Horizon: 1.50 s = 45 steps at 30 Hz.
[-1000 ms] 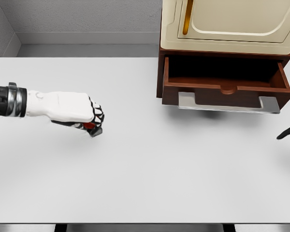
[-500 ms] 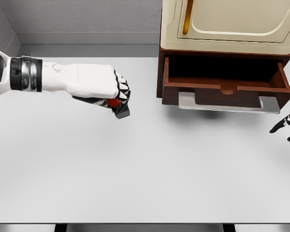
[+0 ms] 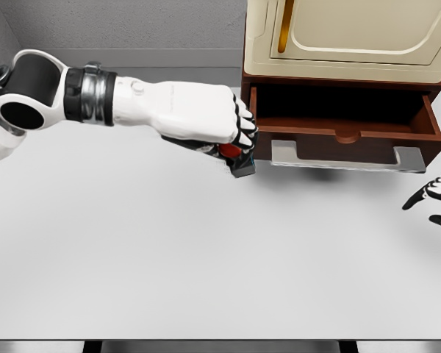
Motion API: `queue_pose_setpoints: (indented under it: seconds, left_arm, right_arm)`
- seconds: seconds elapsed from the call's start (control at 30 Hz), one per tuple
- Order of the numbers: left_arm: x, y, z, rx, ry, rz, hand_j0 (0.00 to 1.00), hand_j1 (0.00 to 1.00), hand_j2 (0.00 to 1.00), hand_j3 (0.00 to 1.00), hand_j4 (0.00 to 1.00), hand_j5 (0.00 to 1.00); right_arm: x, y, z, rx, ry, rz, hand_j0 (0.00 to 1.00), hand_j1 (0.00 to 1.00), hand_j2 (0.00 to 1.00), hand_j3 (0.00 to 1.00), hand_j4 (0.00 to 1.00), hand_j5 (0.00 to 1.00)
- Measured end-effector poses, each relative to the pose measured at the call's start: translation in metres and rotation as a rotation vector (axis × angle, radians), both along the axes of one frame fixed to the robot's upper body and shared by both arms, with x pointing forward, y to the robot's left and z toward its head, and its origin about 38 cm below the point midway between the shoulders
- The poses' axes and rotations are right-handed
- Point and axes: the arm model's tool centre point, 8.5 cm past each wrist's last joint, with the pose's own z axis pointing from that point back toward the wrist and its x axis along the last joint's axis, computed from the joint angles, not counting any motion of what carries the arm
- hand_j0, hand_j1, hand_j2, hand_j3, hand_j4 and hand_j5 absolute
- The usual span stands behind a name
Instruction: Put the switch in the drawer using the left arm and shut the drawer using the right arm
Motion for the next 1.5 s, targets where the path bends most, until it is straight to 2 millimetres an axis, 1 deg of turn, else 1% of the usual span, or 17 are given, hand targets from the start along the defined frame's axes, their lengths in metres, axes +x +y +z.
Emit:
queue_pose_setpoints:
  seconds: [0.1,0.27,0.33,0.37,0.4,0.47,0.53,0.6,0.63,0.7,0.8,0.87,0.97,1.17,1.33,1.5]
  left_arm:
    - [-0.005,-0.019,0.013,-0.018,-0.024,-0.048,0.36,0.36,0.36,0.36,0.36,0.36]
    - [-0.017,-0.057,0.036,-0.052,-0.064,-0.145,0.36,0.36,0.36,0.36,0.36,0.36]
    - [-0.021,-0.070,0.039,-0.066,-0.066,-0.175,0.37,0.37,0.37,0.37,0.37,0.37]
    - [-0.021,-0.076,0.041,-0.069,-0.065,-0.181,0.37,0.37,0.37,0.37,0.37,0.37]
    - [-0.017,-0.082,0.043,-0.073,-0.061,-0.179,0.37,0.37,0.37,0.37,0.37,0.37]
    - [0.002,-0.095,0.041,-0.081,-0.025,-0.143,0.38,0.38,0.38,0.38,0.38,0.38]
    - [0.022,-0.103,0.036,-0.081,0.007,-0.094,0.38,0.38,0.38,0.38,0.38,0.38]
    - [0.035,-0.107,0.034,-0.077,0.020,-0.061,0.38,0.38,0.38,0.38,0.38,0.38]
    - [0.040,-0.109,0.033,-0.076,0.026,-0.049,0.38,0.38,0.38,0.38,0.38,0.38]
    - [0.044,-0.115,0.039,-0.077,0.021,-0.043,0.37,0.37,0.37,0.37,0.37,0.37]
    - [0.041,-0.130,0.047,-0.085,0.014,-0.062,0.38,0.38,0.38,0.38,0.38,0.38]
    - [0.041,-0.135,0.046,-0.088,0.022,-0.066,0.37,0.37,0.37,0.37,0.37,0.37]
    - [0.047,-0.138,0.043,-0.084,0.031,-0.047,0.38,0.38,0.38,0.38,0.38,0.38]
    - [0.068,-0.143,0.031,-0.060,0.055,0.020,0.38,0.38,0.38,0.38,0.38,0.38]
    - [0.071,-0.150,0.025,-0.046,0.058,0.031,0.39,0.39,0.39,0.39,0.39,0.39]
    - [0.076,-0.148,0.022,-0.034,0.050,0.052,0.39,0.39,0.39,0.39,0.39,0.39]
  right_arm:
    - [0.000,0.001,-0.001,0.000,0.003,0.002,0.61,0.61,0.61,0.61,0.61,0.61]
    - [0.000,0.001,-0.002,0.000,0.005,0.003,0.61,0.61,0.61,0.61,0.61,0.61]
    - [0.000,0.001,-0.002,0.000,0.006,0.003,0.61,0.61,0.61,0.61,0.61,0.61]
    - [0.000,0.001,-0.002,0.000,0.006,0.004,0.61,0.61,0.61,0.61,0.61,0.61]
    - [0.000,0.001,-0.002,-0.001,0.008,0.003,0.61,0.61,0.61,0.61,0.61,0.61]
    - [0.000,0.001,-0.002,-0.001,0.008,0.004,0.61,0.61,0.61,0.61,0.61,0.61]
    - [0.000,0.001,-0.001,-0.002,0.006,0.004,0.61,0.61,0.61,0.61,0.61,0.61]
    - [0.000,0.001,0.000,-0.006,0.006,0.005,0.61,0.61,0.61,0.61,0.61,0.61]
    - [0.000,0.001,0.000,-0.007,0.006,0.006,0.61,0.61,0.61,0.61,0.61,0.61]
    - [0.001,0.000,0.001,-0.005,0.005,0.006,0.61,0.61,0.61,0.61,0.61,0.61]
    - [0.001,0.000,0.003,-0.001,0.002,0.006,0.61,0.61,0.61,0.61,0.61,0.61]
    - [0.001,0.000,0.003,0.000,0.003,0.006,0.61,0.61,0.61,0.61,0.61,0.61]
    - [0.001,0.000,0.003,0.001,0.003,0.006,0.61,0.61,0.61,0.61,0.61,0.61]
    - [0.001,0.000,0.003,0.002,0.002,0.007,0.60,0.60,0.60,0.60,0.60,0.60]
    - [0.001,0.000,0.003,0.003,0.002,0.007,0.60,0.60,0.60,0.60,0.60,0.60]
    - [0.001,0.000,0.003,0.003,0.004,0.007,0.60,0.60,0.60,0.60,0.60,0.60]
